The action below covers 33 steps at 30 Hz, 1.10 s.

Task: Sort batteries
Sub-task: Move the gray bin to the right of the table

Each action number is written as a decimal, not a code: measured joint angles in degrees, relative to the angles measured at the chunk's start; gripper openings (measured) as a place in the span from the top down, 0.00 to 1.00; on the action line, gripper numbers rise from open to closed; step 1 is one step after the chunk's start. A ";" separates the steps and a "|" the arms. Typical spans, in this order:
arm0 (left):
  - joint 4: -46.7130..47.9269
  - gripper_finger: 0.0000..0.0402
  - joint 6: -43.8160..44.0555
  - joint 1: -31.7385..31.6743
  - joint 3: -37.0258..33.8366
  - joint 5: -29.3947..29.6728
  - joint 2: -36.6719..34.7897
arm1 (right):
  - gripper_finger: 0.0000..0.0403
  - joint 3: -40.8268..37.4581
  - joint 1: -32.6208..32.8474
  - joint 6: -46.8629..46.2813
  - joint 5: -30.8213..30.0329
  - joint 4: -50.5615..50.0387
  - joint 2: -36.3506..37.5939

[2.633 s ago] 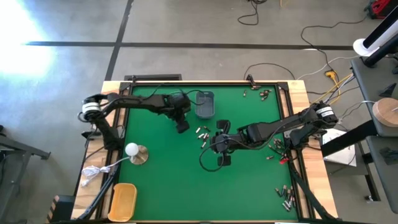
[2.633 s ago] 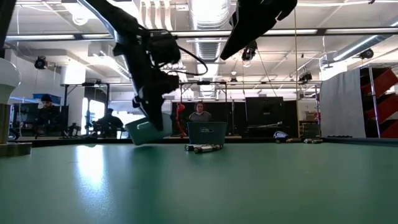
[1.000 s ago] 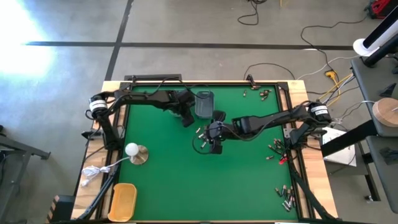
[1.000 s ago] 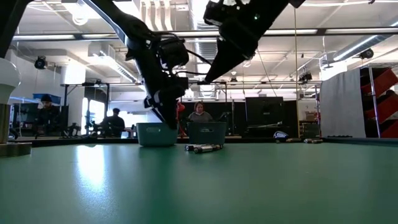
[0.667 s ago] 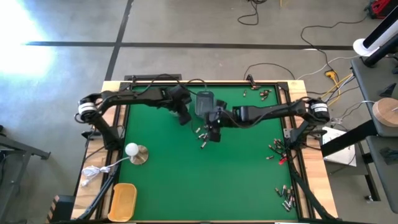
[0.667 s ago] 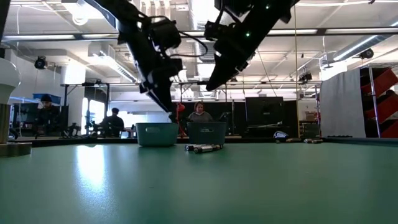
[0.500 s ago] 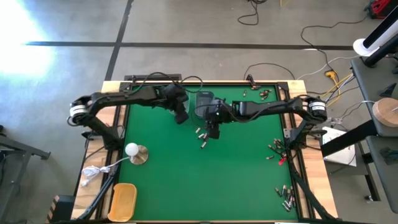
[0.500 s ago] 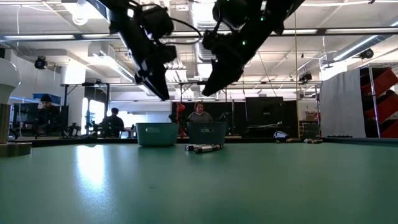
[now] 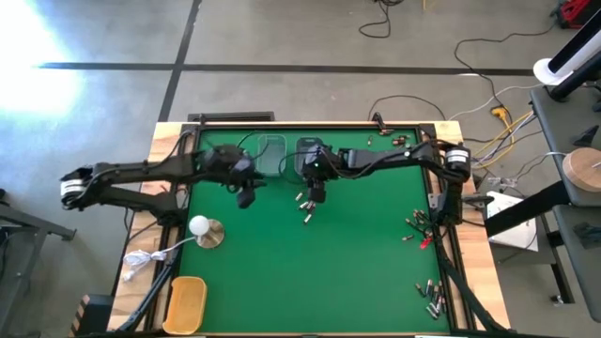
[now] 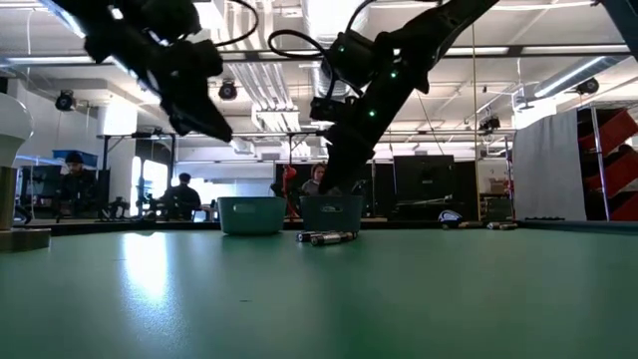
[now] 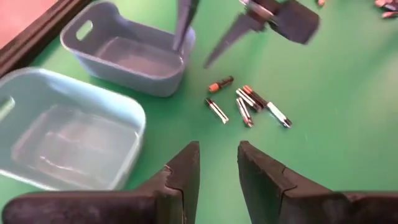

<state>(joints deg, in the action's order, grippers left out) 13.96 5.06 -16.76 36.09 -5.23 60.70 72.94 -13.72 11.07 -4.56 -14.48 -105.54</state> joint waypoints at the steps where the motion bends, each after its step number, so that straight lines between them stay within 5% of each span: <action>1: -2.31 0.78 0.90 0.67 -2.12 0.00 -1.05 | 0.57 0.23 -0.26 0.47 0.02 -0.19 -0.29; 8: -17.65 0.78 4.68 5.88 -13.94 -0.02 -5.82 | 0.65 0.51 -1.50 0.96 0.09 -0.44 -3.18; 22: -18.54 0.78 8.83 15.08 -16.34 -1.49 -9.65 | 0.95 0.51 -2.07 0.53 0.07 -2.22 -3.22; 33: -19.85 0.78 13.77 20.35 -16.39 0.80 -9.46 | 0.98 6.49 -1.81 6.51 -5.11 -30.78 6.12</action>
<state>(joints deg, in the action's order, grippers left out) -5.89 18.83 3.59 19.69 -4.43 51.24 79.44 -15.53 17.58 -9.67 -45.26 -99.42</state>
